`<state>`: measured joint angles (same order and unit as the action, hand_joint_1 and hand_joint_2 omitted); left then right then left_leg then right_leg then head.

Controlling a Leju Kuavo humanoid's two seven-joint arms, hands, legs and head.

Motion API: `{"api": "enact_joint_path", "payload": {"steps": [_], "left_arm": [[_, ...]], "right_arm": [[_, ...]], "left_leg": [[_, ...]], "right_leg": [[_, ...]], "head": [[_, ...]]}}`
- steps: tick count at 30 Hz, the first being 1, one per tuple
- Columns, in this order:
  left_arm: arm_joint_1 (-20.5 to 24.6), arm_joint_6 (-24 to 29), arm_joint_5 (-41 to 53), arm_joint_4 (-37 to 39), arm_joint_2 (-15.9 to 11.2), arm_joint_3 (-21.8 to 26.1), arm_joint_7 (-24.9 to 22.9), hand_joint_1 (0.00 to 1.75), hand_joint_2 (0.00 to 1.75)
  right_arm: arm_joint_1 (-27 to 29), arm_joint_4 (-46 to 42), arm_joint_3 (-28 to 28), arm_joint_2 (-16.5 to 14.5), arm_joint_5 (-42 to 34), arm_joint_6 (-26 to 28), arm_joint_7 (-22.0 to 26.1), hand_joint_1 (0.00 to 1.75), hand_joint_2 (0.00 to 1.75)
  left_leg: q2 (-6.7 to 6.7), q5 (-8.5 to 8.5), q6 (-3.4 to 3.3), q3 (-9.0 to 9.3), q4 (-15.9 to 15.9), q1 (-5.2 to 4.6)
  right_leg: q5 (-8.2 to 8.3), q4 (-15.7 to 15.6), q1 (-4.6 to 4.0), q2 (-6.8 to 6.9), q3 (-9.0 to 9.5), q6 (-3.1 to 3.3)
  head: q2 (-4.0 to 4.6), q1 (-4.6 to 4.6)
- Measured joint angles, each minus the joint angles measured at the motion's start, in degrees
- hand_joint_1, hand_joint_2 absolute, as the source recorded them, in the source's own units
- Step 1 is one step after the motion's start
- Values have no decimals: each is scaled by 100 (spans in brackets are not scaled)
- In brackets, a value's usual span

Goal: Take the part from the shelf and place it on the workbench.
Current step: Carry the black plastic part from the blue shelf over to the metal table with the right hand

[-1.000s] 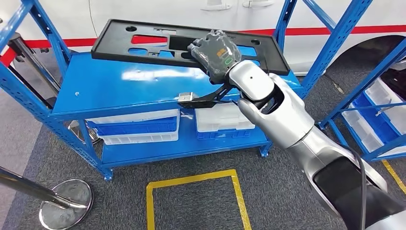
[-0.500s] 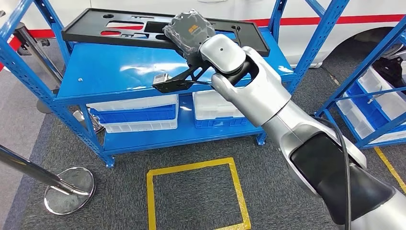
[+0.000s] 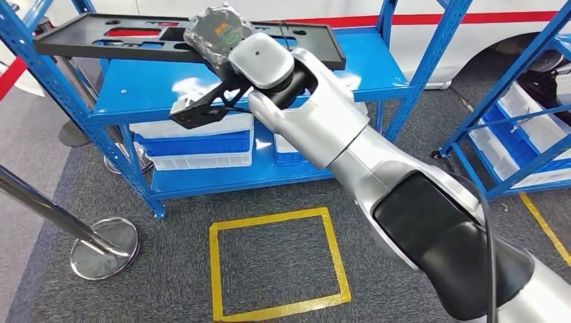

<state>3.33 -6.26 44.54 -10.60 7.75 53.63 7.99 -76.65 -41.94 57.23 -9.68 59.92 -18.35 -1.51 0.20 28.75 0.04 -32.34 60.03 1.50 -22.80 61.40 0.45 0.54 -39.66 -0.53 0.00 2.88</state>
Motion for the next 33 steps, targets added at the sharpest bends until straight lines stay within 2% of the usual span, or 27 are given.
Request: {"api": "enact_joint_path", "payload": {"steps": [1, 2, 4, 5, 6, 7, 8, 9, 11, 12, 13, 15, 16, 18, 19, 20, 21, 22, 23, 24, 25, 27, 28, 30, 31, 32, 33], "left_arm": [[8, -9, 4, 0, 2, 3, 4, 0, 175], [14, -20, 5, 0, 4, 6, 8, 0, 175], [18, -37, 3, 0, 5, 17, 12, 0, 175], [15, -42, -4, 0, 5, 26, 11, 0, 175], [13, -43, -14, 0, 5, 42, 6, 0, 175], [13, -44, -29, 0, 5, 63, 1, 0, 175], [14, -45, -41, 0, 5, 86, -4, 0, 175], [14, -46, -48, 0, 10, 106, -7, 0, 175], [9, -44, -38, -1, 42, 122, -8, 0, 175], [4, -40, -29, -1, 56, 123, -9, 0, 175], [0, -35, -20, -1, 66, 125, -9, 0, 175], [-8, -26, -8, -1, 57, 127, -16, 0, 175], [-7, -19, -1, -1, 51, 127, -23, 0, 175], [-5, 1, 29, -2, 43, 127, -50, 0, 175], [-13, 13, 43, -2, 41, 127, -64, 0, 175], [-22, 22, 57, -2, 37, 127, -78, 0, 175], [-30, 32, 70, -2, 29, 127, -87, 0, 175], [-32, 38, 84, -2, 18, 127, -90, 0, 175], [-31, 42, 97, -2, 6, 127, -92, 0, 175], [-28, 42, 107, -2, -4, 127, -93, 0, 175], [-22, 42, 109, -2, -9, 128, -93, 0, 175], [-17, 41, 112, -1, -12, 128, -93, 0, 175], [-17, 40, 113, -1, -11, 129, -94, 0, 175], [-19, 40, 113, -1, -11, 128, -95, 0, 175], [-15, 40, 113, -1, -10, 128, -95, 0, 175], [-12, 40, 114, -2, -10, 128, -95, 0, 175], [-13, 42, 114, -2, -10, 128, -95, 0, 175]], "right_arm": [[-12, 88, 1, -41, -1, 2, 7, 175, 175], [-26, 163, 4, -77, -3, 7, 27, 175, 175], [-63, 278, 13, -134, -3, 17, 91, 175, 175], [-75, 329, 22, -150, -3, 22, 136, 175, 175], [-78, 377, 33, -155, -3, 24, 172, 175, 175], [-74, 420, 45, -159, -3, 27, 200, 175, 175], [-70, 463, 56, -161, -3, 31, 218, 175, 175], [-72, 501, 63, -164, -4, 37, 223, 175, 175], [-93, 557, 67, -174, -10, 53, 215, 175, 175], [-107, 578, 67, -181, -15, 68, 210, 175, 175], [-119, 600, 68, -187, -23, 81, 206, 175, 175], [-129, 640, 69, -195, -40, 108, 203, 175, 175], [-129, 659, 69, -197, -47, 116, 200, 175, 175], [-120, 695, 70, -201, -49, 132, 183, 175, 175], [-116, 714, 71, -200, -47, 137, 176, 175, 175], [-106, 735, 71, -195, -44, 145, 171, 175, 175], [-92, 758, 71, -188, -42, 157, 170, 175, 175], [-76, 783, 71, -179, -40, 172, 170, 175, 175], [-62, 807, 71, -169, -40, 186, 170, 175, 175], [-52, 829, 72, -160, -40, 198, 169, 175, 175], [-49, 845, 72, -152, -40, 205, 169, 175, 175], [-44, 865, 72, -133, -40, 215, 167, 175, 175], [-42, 873, 71, -124, -40, 224, 167, 175, 175], [-32, 904, 72, -96, -40, 236, 168, 175, 175], [-28, 922, 72, -78, -40, 240, 169, 175, 175], [-25, 937, 73, -60, -40, 240, 169, 175, 175], [-25, 949, 73, -42, -40, 240, 169, 175, 175]], "left_leg": [[-12, -65, -60, -47, -14, 7], [-23, -134, -114, -108, -28, 13], [-32, -263, -180, -251, -22, -9], [-32, -325, -191, -332, -18, -24], [-33, -387, -194, -413, -14, -39], [-32, -448, -194, -492, -9, -55], [-29, -510, -193, -569, -5, -75], [-25, -571, -191, -635, -2, -90], [-25, -686, -157, -723, -13, -103], [-34, -746, -130, -736, -38, -89], [-45, -814, -97, -740, -76, -73], [-50, -921, -40, -757, -169, -71], [-42, -839, -18, -800, -147, -83], [-29, -338, 27, -929, 210, -85], [-27, -39, 54, -994, 539, -75], [-28, 157, 85, -1040, 900, -57], [-29, 210, 116, -1047, 1193, -38], [-29, 140, 148, -999, 1358, -19], [-30, -9, 185, -862, 1332, 4], [-32, -136, 226, -641, 1126, 34], [-26, -136, 271, -366, 798, 46], [-1, 22, 250, 3, 235, 44], [13, 98, 206, 51, 110, 23], [3, 22, 79, -33, 80, 21], [-9, -40, 18, -87, 80, 21], [-25, -112, -40, -153, 70, 26], [-40, -187, -85, -228, 65, 27]], "right_leg": [[-133, 86, 8, -8, -38, -28], [-363, 274, 18, -16, -96, -48], [-930, 917, 28, -28, -233, -68], [-1093, 1251, 29, -29, -276, -72], [-1117, 1473, 27, -30, -265, -66], [-1016, 1531, 18, -32, -178, -47], [-844, 1400, 2, -35, -1, -7], [-702, 1090, -28, -38, 269, 65], [-732, 255, -100, -31, 860, 225], [-787, -45, -135, -31, 1034, 273], [-819, -215, -160, -31, 1106, 296], [-646, -357, -152, -18, 1051, 306], [-546, -442, -128, -4, 1017, 328], [-328, -555, -73, 24, 898, 344], [-245, -557, -67, 17, 802, 356], [-177, -525, -60, 18, 697, 346], [-124, -477, -49, 20, 584, 328], [-81, -416, -31, 22, 462, 303], [-44, -337, -6, 27, 333, 270], [-13, -247, 22, 31, 208, 234], [14, -154, 37, 32, 84, 195], [79, -13, 33, 27, -85, 121], [128, 7, 21, 21, -130, 88], [207, 3, 27, 8, -176, 27], [131, 41, 36, 0, -211, -1], [-63, 175, 43, -9, -261, -25], [-354, 416, 47, -19, -324, -43]], "head": [[0, 2], [0, 3], [0, 3], [0, 1], [0, 1], [0, 2], [0, 1], [0, 1], [0, -2], [0, 0], [0, 1], [0, 6], [0, 6], [0, 2], [0, 1], [0, 1], [0, 1], [0, 1], [0, 1], [0, 1], [0, -2], [0, 6], [0, 8], [0, 11], [0, 13], [0, 14], [0, 15]]}}
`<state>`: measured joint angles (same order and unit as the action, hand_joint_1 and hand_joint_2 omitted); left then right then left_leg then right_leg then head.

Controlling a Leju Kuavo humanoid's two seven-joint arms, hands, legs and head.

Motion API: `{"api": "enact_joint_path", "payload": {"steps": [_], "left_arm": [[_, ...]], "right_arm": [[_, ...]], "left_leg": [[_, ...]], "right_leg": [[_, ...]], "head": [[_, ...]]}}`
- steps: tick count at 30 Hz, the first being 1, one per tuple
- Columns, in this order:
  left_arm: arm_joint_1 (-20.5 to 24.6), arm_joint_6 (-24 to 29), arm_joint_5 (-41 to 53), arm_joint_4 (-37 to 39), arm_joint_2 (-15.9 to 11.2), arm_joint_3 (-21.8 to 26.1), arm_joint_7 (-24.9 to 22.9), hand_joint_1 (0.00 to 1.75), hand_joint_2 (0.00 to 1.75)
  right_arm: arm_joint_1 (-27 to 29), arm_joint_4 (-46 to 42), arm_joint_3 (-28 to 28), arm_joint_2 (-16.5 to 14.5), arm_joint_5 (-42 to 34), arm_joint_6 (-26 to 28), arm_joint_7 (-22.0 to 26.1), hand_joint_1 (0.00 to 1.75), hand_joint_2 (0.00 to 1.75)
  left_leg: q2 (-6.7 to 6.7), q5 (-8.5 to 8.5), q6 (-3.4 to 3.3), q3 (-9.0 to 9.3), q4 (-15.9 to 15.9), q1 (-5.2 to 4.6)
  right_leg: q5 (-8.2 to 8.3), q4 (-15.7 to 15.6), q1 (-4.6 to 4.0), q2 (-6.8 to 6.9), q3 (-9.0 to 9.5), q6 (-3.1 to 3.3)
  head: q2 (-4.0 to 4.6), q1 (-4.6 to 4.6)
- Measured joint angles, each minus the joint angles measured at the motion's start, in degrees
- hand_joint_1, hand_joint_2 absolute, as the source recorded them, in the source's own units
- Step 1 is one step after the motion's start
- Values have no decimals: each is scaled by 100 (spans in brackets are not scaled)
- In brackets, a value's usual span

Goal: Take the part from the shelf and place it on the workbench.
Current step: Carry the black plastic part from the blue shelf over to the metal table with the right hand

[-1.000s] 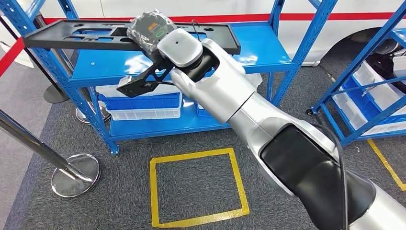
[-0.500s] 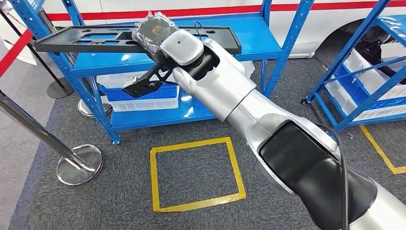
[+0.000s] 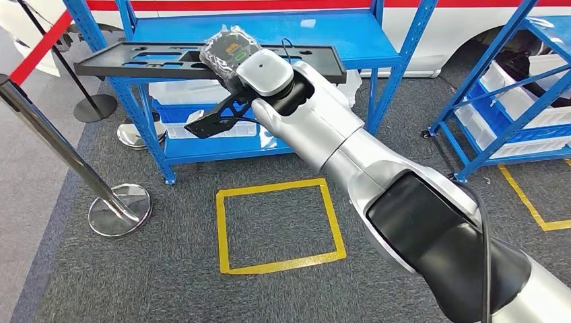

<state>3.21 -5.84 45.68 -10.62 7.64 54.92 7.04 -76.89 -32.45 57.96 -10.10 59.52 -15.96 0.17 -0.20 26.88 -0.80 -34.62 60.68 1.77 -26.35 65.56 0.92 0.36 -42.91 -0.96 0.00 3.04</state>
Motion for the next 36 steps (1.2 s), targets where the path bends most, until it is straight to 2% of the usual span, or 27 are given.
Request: {"api": "enact_joint_path", "payload": {"steps": [2, 3, 4, 5, 7, 8, 9, 10, 11, 13, 14, 15, 17, 18, 19, 20, 21, 22, 24, 25, 27, 29, 31, 33, 34, 35, 36], "left_arm": [[0, 7, 2, 0, -3, 2, 0, 0, 175], [-1, 10, 5, 0, -4, 3, 0, 0, 175], [-1, 13, 9, 0, -5, 3, 0, 0, 175], [-1, 14, 14, 0, -5, 3, 0, 0, 175], [2, 16, 27, 0, 1, 3, -1, 0, 175], [1, 20, 34, -1, 16, 4, -3, 0, 175], [-3, 26, 42, -3, 27, 6, -7, 0, 175], [-8, 32, 49, -5, 38, 10, -10, 0, 175], [-13, 39, 54, -8, 43, 18, -14, 0, 175], [-19, 55, 68, -9, 32, 31, -22, 0, 175], [-17, 67, 80, -9, 26, 35, -27, 0, 175], [-19, 77, 97, -9, 19, 37, -34, 0, 175], [-30, 92, 135, -9, 9, 38, -52, 0, 175], [-40, 93, 153, -9, 2, 38, -61, 0, 175], [-49, 94, 169, -9, -9, 38, -67, 0, 175], [-53, 95, 183, -9, -22, 38, -69, 0, 175], [-53, 95, 195, -9, -38, 39, -72, 0, 175], [-51, 95, 208, -9, -51, 39, -77, 0, 175], [-50, 93, 231, -9, -68, 41, -88, 0, 175], [-50, 92, 239, -9, -72, 42, -93, 0, 175], [-53, 90, 248, -10, -78, 44, -99, 0, 175], [-48, 86, 260, -9, -75, 47, -102, 0, 175], [-46, 83, 274, -9, -72, 57, -103, 0, 175], [-50, 81, 280, -9, -79, 76, -103, 0, 175], [-51, 81, 280, -9, -81, 86, -104, 0, 175], [-50, 81, 280, -9, -85, 95, -107, 0, 175], [-48, 81, 280, -9, -85, 105, -111, 0, 175]], "right_arm": [[0, 13, 0, 10, 0, 1, -6, 175, 175], [3, 22, 0, 15, 0, 1, -13, 175, 175], [10, 33, 1, 18, 0, 1, -21, 175, 175], [16, 43, 1, 21, 0, 3, -31, 175, 175], [14, 52, 2, 22, -3, 15, -49, 175, 175], [4, 52, 2, 22, -4, 23, -56, 175, 175], [-5, 52, 2, 23, -6, 34, -59, 175, 175], [-17, 52, 2, 24, -7, 47, -51, 175, 175], [-28, 53, 2, 28, -10, 59, -34, 175, 175], [-36, 58, 2, 43, -19, 79, 13, 175, 175], [-33, 64, 2, 51, -23, 85, 27, 175, 175], [-27, 73, 2, 58, -25, 90, 30, 175, 175], [-18, 93, 2, 68, -26, 96, 28, 175, 175], [-15, 105, 2, 73, -26, 96, 32, 175, 175], [-11, 120, 2, 78, -26, 96, 40, 175, 175], [-7, 135, 2, 82, -27, 95, 52, 175, 175], [-5, 149, 2, 85, -28, 95, 66, 175, 175], [-4, 158, 2, 88, -32, 95, 84, 175, 175], [-9, 167, 1, 98, -39, 96, 114, 175, 175], [-9, 171, 1, 103, -41, 96, 121, 175, 175], [-6, 185, 1, 113, -42, 96, 122, 175, 175], [-4, 204, 2, 138, -42, 95, 122, 175, 175], [-1, 226, 1, 172, -42, 94, 122, 175, 175], [11, 243, 0, 195, -42, 94, 122, 175, 175], [21, 250, 1, 204, -42, 94, 123, 175, 175], [31, 259, 1, 209, -42, 94, 124, 175, 175], [37, 267, 1, 211, -42, 94, 126, 175, 175]], "left_leg": [[-7, -146, -46, -174, 1, -23], [-8, -217, -52, -264, 2, -39], [-8, -286, -55, -354, 4, -58], [-6, -355, -55, -439, 4, -80], [-1, -487, -53, -581, 4, -111], [1, -547, -44, -630, 0, -125], [-2, -613, -27, -656, -19, -121], [-10, -684, -5, -663, -58, -107], [-18, -765, 24, -662, -113, -101], [-13, -881, 82, -675, -241, -105], [-2, -776, 106, -726, -204, -116], [8, -551, 131, -797, -44, -124], [13, 51, 175, -964, 631, -101], [11, 219, 200, -1013, 1009, -88], [9, 245, 223, -1010, 1278, -75], [9, 162, 243, -933, 1385, -65], [8, 24, 258, -757, 1284, -57], [8, -70, 267, -501, 1000, -51], [19, -9, 253, 23, 294, -71], [28, 70, 231, 162, 55, -86], [40, 94, 165, 184, -108, -100], [11, -9, 71, 121, -149, -69], [-22, -112, -25, 36, -175, -41], [-31, -196, -54, -79, -165, -39], [-33, -238, -50, -138, -157, -37], [-34, -276, -43, -194, -148, -34], [-32, -313, -31, -245, -138, -29]], "right_leg": [[-572, 708, -3, -10, -121, -17], [-698, 1024, -8, -12, -136, -12], [-694, 1215, -18, -14, -89, 8], [-585, 1228, -39, -16, 43, 47], [-365, 700, -118, -27, 590, 205], [-401, 228, -174, -28, 952, 310], [-476, -177, -219, -24, 1246, 376], [-535, -468, -263, -23, 1424, 415], [-537, -630, -283, -20, 1483, 420], [-337, -763, -261, -8, 1411, 415], [-238, -850, -232, 4, 1378, 435], [-140, -925, -202, 19, 1327, 453], [20, -942, -181, 29, 1175, 479], [77, -913, -179, 31, 1076, 477], [123, -869, -175, 31, 975, 467], [159, -815, -168, 32, 870, 453], [186, -751, -158, 34, 767, 435], [205, -677, -147, 35, 672, 416], [239, -541, -144, 38, 505, 368], [270, -500, -146, 40, 449, 338], [361, -491, -154, 40, 381, 272], [262, -412, -154, 10, 310, 201], [-196, 45, -126, -23, 170, 123], [-662, 771, -80, -30, 10, 64], [-743, 1018, -57, -29, -4, 44], [-700, 1077, -35, -29, 71, 31], [-565, 921, -19, -28, 249, 26]], "head": [[0, -1], [0, -1], [0, -1], [0, -1], [0, -2], [0, -1], [0, -2], [0, 3], [0, 10], [0, 25], [0, 27], [0, 27], [0, 25], [0, 24], [0, 24], [0, 24], [0, 24], [0, 23], [0, 22], [0, 23], [0, 24], [0, 28], [0, 32], [0, 34], [0, 34], [0, 35], [0, 34]]}}
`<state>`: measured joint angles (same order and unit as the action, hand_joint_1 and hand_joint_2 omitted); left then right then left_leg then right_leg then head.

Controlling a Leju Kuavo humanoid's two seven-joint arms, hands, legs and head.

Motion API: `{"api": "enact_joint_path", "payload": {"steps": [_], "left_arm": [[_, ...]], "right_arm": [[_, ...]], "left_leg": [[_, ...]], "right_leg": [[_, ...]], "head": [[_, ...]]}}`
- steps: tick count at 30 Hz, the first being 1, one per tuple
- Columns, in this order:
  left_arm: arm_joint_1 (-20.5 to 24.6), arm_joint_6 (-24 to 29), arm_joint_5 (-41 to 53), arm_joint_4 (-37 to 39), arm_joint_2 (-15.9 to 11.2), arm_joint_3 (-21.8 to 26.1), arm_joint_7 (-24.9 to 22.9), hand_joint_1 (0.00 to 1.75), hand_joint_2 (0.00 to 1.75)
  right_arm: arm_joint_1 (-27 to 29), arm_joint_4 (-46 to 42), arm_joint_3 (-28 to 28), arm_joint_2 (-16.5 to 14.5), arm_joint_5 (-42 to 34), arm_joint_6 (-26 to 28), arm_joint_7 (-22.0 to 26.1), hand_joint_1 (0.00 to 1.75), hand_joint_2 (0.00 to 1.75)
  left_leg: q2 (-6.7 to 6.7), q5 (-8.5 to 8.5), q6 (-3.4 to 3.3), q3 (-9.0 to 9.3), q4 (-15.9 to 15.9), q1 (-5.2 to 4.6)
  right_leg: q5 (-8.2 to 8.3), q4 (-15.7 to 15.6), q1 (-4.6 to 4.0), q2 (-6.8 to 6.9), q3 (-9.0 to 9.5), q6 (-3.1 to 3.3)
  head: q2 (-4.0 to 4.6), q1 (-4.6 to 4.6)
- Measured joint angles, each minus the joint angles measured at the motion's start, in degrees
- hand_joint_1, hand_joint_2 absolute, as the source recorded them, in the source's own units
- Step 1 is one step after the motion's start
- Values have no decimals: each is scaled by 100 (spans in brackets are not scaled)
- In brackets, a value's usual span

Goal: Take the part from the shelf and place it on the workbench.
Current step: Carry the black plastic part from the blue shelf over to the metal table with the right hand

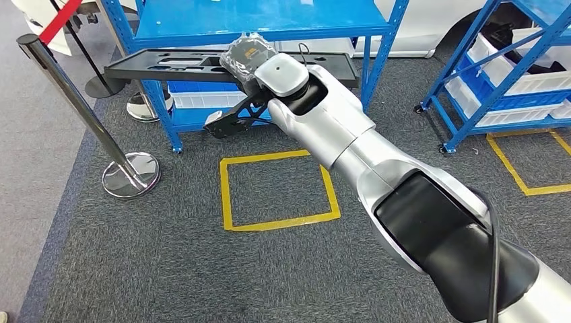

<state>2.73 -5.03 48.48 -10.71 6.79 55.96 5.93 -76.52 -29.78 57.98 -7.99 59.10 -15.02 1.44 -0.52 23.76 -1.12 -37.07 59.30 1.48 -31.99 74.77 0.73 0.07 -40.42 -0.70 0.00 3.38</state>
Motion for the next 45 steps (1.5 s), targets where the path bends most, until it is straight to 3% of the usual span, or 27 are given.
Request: {"api": "enact_joint_path", "payload": {"steps": [2, 4, 7, 9, 12, 13, 15, 17, 19, 21, 23, 24, 27, 28, 29, 30, 32, 34, 35, 36, 38, 39, 40, 42, 43, 44, 45], "left_arm": [[1, 0, 3, 0, 1, 17, -13, 0, 175], [-1, 0, 7, 0, 3, 26, -27, 0, 175], [-16, -2, 11, 0, 4, 31, -39, 0, 175], [-21, -6, 14, 0, -1, 32, -39, 0, 175], [-15, -11, 15, 0, -6, 32, -39, 0, 175], [-15, -11, 15, 0, -10, 32, -38, 0, 175], [-13, -16, 15, 0, -22, 32, -38, 0, 175], [-8, -21, 18, 0, -33, 32, -38, 0, 175], [-2, -20, 30, 0, -45, 33, -41, 0, 175], [0, -13, 51, 0, -52, 36, -44, 0, 175], [4, -4, 66, 1, -44, 39, -50, 0, 175], [12, -1, 69, 1, -41, 42, -55, 0, 175], [26, 1, 79, 0, -39, 60, -69, 0, 175], [27, -6, 90, 0, -39, 66, -73, 0, 175], [30, -14, 103, 0, -40, 70, -77, 0, 175], [34, -24, 116, 0, -40, 72, -77, 0, 175], [41, -43, 132, 0, -41, 73, -77, 0, 175], [43, -52, 136, 0, -41, 75, -77, 0, 175], [41, -52, 137, 0, -42, 77, -77, 0, 175], [38, -52, 137, 0, -42, 79, -77, 0, 175], [29, -51, 137, 1, -42, 88, -77, 0, 175], [26, -51, 137, 2, -41, 94, -77, 0, 175], [22, -50, 134, 2, -39, 104, -81, 0, 175], [17, -44, 122, 2, -40, 140, -89, 0, 175], [16, -35, 113, 2, -41, 160, -92, 0, 175], [18, -22, 106, 1, -44, 177, -92, 0, 175], [20, -9, 102, 1, -46, 188, -92, 0, 175]], "right_arm": [[1, 9, 0, 1, 0, 2, 4, 175, 175], [-1, 11, -1, 3, 0, 7, 5, 175, 175], [6, 21, 1, 17, 0, 9, 8, 175, 175], [4, 23, 1, 20, 0, 9, 15, 175, 175], [5, 24, 1, 20, 0, 9, 19, 175, 175], [9, 25, 1, 20, 0, 9, 17, 175, 175], [17, 25, 1, 20, 3, 9, 11, 175, 175], [22, 23, 0, 20, 14, 9, -9, 175, 175], [28, 21, 0, 24, 28, 10, -40, 175, 175], [37, 20, 1, 27, 36, 10, -78, 175, 175], [52, 23, 1, 38, 41, -2, -120, 175, 175], [57, 25, 1, 44, 46, -16, -151, 175, 175], [63, 35, 1, 49, 66, -72, -319, 175, 175], [63, 49, 1, 42, 60, -86, -400, 175, 175], [64, 71, 0, 29, 46, -96, -478, 175, 175], [64, 97, -1, 12, 32, -99, -545, 175, 175], [59, 145, -6, -31, 16, -96, -620, 175, 175], [47, 168, -15, -81, 13, -88, -634, 175, 175], [37, 179, -20, -101, 10, -84, -634, 175, 175], [25, 190, -23, -120, 8, -82, -637, 175, 175], [11, 231, -26, -137, 5, -80, -674, 175, 175], [8, 257, -28, -141, 9, -78, -703, 175, 175], [6, 286, -33, -138, 16, -74, -732, 175, 175], [-5, 349, -55, -104, 33, -61, -761, 175, 175], [-8, 382, -71, -74, 41, -51, -771, 175, 175], [-10, 416, -89, -35, 49, -42, -785, 175, 175], [-11, 449, -109, 7, 58, -33, -802, 175, 175]], "left_leg": [[6, -65, 44, -86, 23, 8], [9, -148, 117, -136, 16, 17], [12, -284, 238, -169, -77, 31], [19, -25, 274, -261, 85, 23], [19, 778, 274, -471, 1043, 14], [19, 871, 274, -493, 1356, 8], [20, 674, 254, -340, 1551, -10], [24, 450, 193, 107, 1058, -35], [32, 572, 142, 568, 353, -73], [42, 641, 112, 709, 23, -110], [25, 485, 52, 642, -72, -78], [7, 399, 5, 591, -122, -55], [-22, 177, -76, 355, -145, -35], [-23, 114, -71, 260, -124, -34], [-23, 54, -63, 162, -97, -31], [-23, -1, -51, 66, -66, -27], [-22, -109, -8, -113, -4, -14], [-18, -218, 63, -229, 26, -13], [-16, -284, 101, -254, 12, -15], [-14, -360, 140, -271, -21, -16], [-1, -437, 207, -318, -81, -8], [5, -308, 232, -368, -14, 0], [10, -56, 250, -436, 157, 8], [11, 599, 276, -582, 832, 18], [12, 781, 288, -629, 1219, 18], [13, 793, 297, -630, 1538, 17], [13, 664, 301, -569, 1720, 17]], "right_leg": [[238, -734, 8, -5, 539, 20], [251, -1360, -30, -22, 905, 63], [332, -1559, -62, -18, 910, 161], [473, -1634, -39, 6, 827, 272], [632, -1601, -66, 16, 602, 362], [670, -1560, -86, 16, 512, 370], [741, -1456, -121, 16, 318, 378], [804, -1355, -142, 16, 145, 367], [881, -1307, -156, 23, 45, 333], [1007, -1352, -150, 32, 12, 280], [1039, -1402, -154, 16, -39, 216], [904, -1339, -155, 3, -82, 181], [71, -539, -89, -12, -230, 80], [-65, -194, -59, -10, -251, 51], [-45, 55, -32, -8, -229, 27], [102, 147, -7, -8, -142, 8], [375, -247, 28, -9, 313, -3], [225, -1080, 10, -14, 913, 19], [114, -1379, -10, -18, 1083, 39], [75, -1537, -35, -19, 1142, 62], [203, -1596, -35, 3, 1041, 140], [281, -1621, -24, 19, 979, 196], [369, -1641, -12, 35, 903, 247], [533, -1635, -18, 39, 720, 311], [611, -1620, -29, 38, 613, 316], [690, -1601, -39, 37, 498, 315], [767, -1578, -47, 38, 381, 307]], "head": [[0, 1], [0, 0], [0, 0], [0, -3], [0, -4], [0, -3], [0, -4], [0, -4], [0, -3], [0, -3], [0, -3], [0, -2], [0, 4], [0, 4], [0, 4], [0, 5], [0, 4], [0, 2], [0, 3], [0, 2], [0, 2], [0, 0], [0, 0], [0, -2], [0, -2], [0, -3], [0, -3]]}}
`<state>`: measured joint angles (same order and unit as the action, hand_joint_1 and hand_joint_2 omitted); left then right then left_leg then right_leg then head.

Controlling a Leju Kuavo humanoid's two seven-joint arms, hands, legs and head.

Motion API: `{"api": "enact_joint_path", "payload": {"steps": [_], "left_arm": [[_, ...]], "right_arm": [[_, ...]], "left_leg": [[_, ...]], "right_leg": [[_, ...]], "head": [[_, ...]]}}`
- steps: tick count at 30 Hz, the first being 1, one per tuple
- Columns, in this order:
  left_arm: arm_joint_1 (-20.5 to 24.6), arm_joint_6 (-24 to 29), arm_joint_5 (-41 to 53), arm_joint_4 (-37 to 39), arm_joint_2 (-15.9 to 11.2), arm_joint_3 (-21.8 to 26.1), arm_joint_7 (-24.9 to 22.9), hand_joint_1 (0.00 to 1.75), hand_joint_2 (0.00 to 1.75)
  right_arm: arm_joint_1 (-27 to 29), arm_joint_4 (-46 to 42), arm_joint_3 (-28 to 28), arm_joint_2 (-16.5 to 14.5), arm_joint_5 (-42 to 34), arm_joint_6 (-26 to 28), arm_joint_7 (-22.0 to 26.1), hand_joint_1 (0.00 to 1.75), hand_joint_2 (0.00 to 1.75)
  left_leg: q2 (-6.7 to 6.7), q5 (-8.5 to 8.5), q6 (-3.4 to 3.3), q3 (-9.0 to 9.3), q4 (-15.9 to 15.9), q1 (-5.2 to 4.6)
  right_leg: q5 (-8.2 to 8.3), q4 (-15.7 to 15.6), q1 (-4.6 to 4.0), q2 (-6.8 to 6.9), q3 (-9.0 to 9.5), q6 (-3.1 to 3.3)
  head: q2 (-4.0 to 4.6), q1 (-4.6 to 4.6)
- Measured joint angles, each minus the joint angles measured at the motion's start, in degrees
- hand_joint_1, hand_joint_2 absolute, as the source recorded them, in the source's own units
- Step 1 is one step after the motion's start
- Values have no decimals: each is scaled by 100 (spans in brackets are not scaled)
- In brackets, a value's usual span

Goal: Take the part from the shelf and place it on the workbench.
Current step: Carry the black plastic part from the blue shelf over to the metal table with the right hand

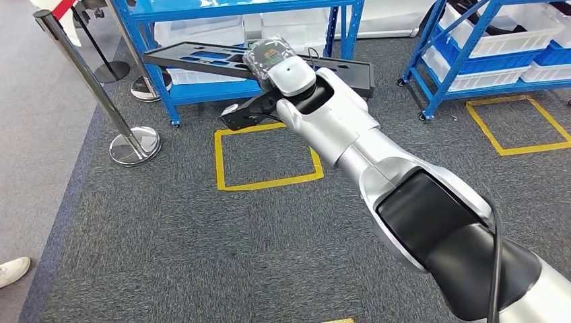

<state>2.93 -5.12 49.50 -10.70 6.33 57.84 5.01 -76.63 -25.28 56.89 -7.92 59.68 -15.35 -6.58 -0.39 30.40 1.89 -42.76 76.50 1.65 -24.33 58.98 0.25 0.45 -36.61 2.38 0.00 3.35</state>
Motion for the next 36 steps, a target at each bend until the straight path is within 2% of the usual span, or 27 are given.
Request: {"api": "enact_joint_path", "payload": {"steps": [2, 3, 4, 6, 8, 9, 10, 11, 12, 13, 14, 15, 16, 17, 18, 20, 21, 23, 24, 26, 28, 29, 30, 31, 33, 35, 36], "left_arm": [[7, 18, 0, -1, -1, 10, 1, 0, 175], [11, 21, 2, -1, -2, 14, 2, 0, 175], [16, 23, 4, -1, -4, 17, 4, 0, 175], [24, 25, 9, -1, -6, 23, 7, 0, 175], [24, 25, 11, -1, -2, 26, 8, 0, 175], [27, 25, 12, -1, 0, 26, 8, 0, 175], [27, 25, 13, -1, 2, 27, 7, 0, 175], [29, 25, 13, -1, 3, 28, 7, 0, 175], [29, 25, 14, -1, 3, 29, 6, 0, 175], [28, 25, 14, -1, 3, 31, 7, 0, 175], [28, 25, 14, -1, 3, 32, 7, 0, 175], [28, 25, 14, -1, 3, 33, 8, 0, 175], [28, 25, 14, -1, 3, 34, 8, 0, 175], [28, 25, 14, -1, 4, 35, 8, 0, 175], [30, 25, 14, -1, 7, 36, 8, 0, 175], [34, 25, 14, -1, 16, 37, 11, 0, 175], [34, 25, 15, -1, 20, 39, 18, 0, 175], [29, 25, 20, -1, 20, 49, 48, 0, 175], [25, 25, 25, -1, 20, 57, 65, 0, 175], [14, 24, 33, -1, 22, 73, 84, 0, 175], [10, 26, 44, -1, 24, 84, 87, 0, 175], [10, 28, 50, -1, 22, 92, 86, 0, 175], [11, 30, 57, -1, 21, 101, 85, 0, 175], [10, 31, 62, -1, 19, 108, 84, 0, 175], [13, 32, 70, -1, 18, 116, 78, 0, 175], [15, 35, 75, -1, 17, 122, 69, 0, 175], [16, 38, 82, -1, 16, 124, 63, 0, 175]], "right_arm": [[-10, 53, -47, 77, 16, 7, -23, 175, 175], [-24, 69, -73, 107, 22, 7, -26, 175, 175], [-45, 81, -98, 133, 26, 8, -26, 175, 175], [-93, 99, -139, 175, 31, 15, -25, 175, 175], [-114, 126, -161, 220, 32, 21, -23, 175, 175], [-114, 142, -167, 242, 32, 22, -23, 175, 175], [-113, 157, -172, 262, 32, 22, -22, 175, 175], [-114, 171, -177, 280, 32, 22, -22, 175, 175], [-115, 180, -184, 288, 32, 22, -22, 175, 175], [-115, 188, -189, 297, 32, 22, -22, 175, 175], [-114, 196, -193, 307, 32, 22, -22, 175, 175], [-113, 203, -194, 314, 32, 22, -22, 175, 175], [-113, 208, -195, 318, 32, 22, -22, 175, 175], [-116, 210, -195, 319, 32, 22, -22, 175, 175], [-124, 211, -197, 319, 32, 24, -22, 175, 175], [-152, 207, -203, 311, 32, 28, -22, 175, 175], [-170, 207, -206, 307, 33, 32, -22, 175, 175], [-189, 206, -210, 306, 42, 35, -15, 175, 175], [-191, 206, -211, 307, 50, 32, -9, 175, 175], [-192, 196, -213, 306, 67, 27, 2, 175, 175], [-200, 183, -215, 304, 78, 19, 7, 175, 175], [-202, 179, -216, 305, 82, 11, 8, 175, 175], [-203, 179, -218, 306, 84, 2, 10, 175, 175], [-207, 179, -221, 307, 85, -9, 12, 175, 175], [-243, 178, -237, 313, 91, -41, 30, 175, 175], [-327, 176, -260, 333, 109, -78, 62, 175, 175], [-371, 173, -271, 343, 121, -92, 74, 175, 175]], "left_leg": [[3, -338, -15, 382, -196, 0], [7, -322, -30, 734, -590, -11], [13, -179, -57, 1090, -1069, -23], [24, 96, -118, 1500, -1737, -62], [14, 26, -197, 1448, -1854, -62], [0, -52, -253, 1396, -1874, -51], [-17, -141, -309, 1323, -1889, -37], [-33, -224, -355, 1241, -1890, -29], [-38, -306, -386, 1137, -1885, -30], [-41, -385, -395, 1034, -1874, -31], [-40, -459, -394, 927, -1857, -32], [-39, -528, -387, 816, -1833, -32], [-37, -590, -375, 708, -1806, -32], [-36, -648, -359, 610, -1778, -32], [-33, -700, -338, 530, -1754, -37], [-28, -796, -280, 433, -1731, -50], [-27, -849, -244, 411, -1745, -51], [-27, -958, -170, 381, -1797, -42], [-22, -938, -139, 349, -1790, -37], [-12, -601, -97, 216, -1503, -30], [-8, -111, -71, 25, -825, -29], [-8, -3, -62, -43, -495, -29], [-8, -23, -56, -47, -299, -29], [-8, -140, -58, 41, -295, -30], [-7, -348, -86, 461, -821, -32], [0, -312, -128, 870, -1448, -57], [3, -252, -150, 964, -1621, -72]], "right_leg": [[135, 61, -6, 2, -215, -28], [188, 100, -16, -1, -305, -50], [240, 138, -23, -2, -374, -78], [376, 138, -26, 2, -452, -138], [491, 74, -17, -6, -494, -200], [395, 110, -13, -18, -536, -228], [172, 249, -8, -31, -595, -253], [-148, 504, 7, -41, -665, -274], [-475, 860, 13, -43, -740, -294], [-692, 1245, 20, -44, -795, -313], [-749, 1571, 28, -44, -812, -327], [-664, 1763, 36, -44, -766, -334], [-495, 1764, 42, -44, -630, -330], [-343, 1570, 46, -45, -393, -315], [-303, 1213, 40, -46, -60, -289], [-508, 355, 11, -45, 576, -237], [-614, 77, -9, -44, 745, -215], [-598, -116, -11, -39, 767, -166], [-526, -150, 0, -33, 737, -131], [-382, -207, 30, -22, 648, -58], [-277, -187, 9, -24, 512, -19], [-234, -163, -1, -25, 438, -15], [-200, -132, -8, -25, 363, -17], [-174, -92, -11, -26, 289, -24], [-146, 7, -12, -25, 153, -45], [-123, 100, -24, -17, 42, -88], [-103, 123, -29, -13, 5, -121]], "head": [[0, -1], [0, -1], [0, 0], [0, 1], [0, 3], [0, 4], [0, 5], [0, 4], [0, 4], [0, 3], [0, 3], [0, 3], [0, 3], [0, 4], [0, 3], [0, 2], [0, 2], [0, 2], [0, 2], [0, -1], [0, -2], [0, -3], [0, -2], [0, -3], [0, -3], [0, -2], [0, -2]]}}
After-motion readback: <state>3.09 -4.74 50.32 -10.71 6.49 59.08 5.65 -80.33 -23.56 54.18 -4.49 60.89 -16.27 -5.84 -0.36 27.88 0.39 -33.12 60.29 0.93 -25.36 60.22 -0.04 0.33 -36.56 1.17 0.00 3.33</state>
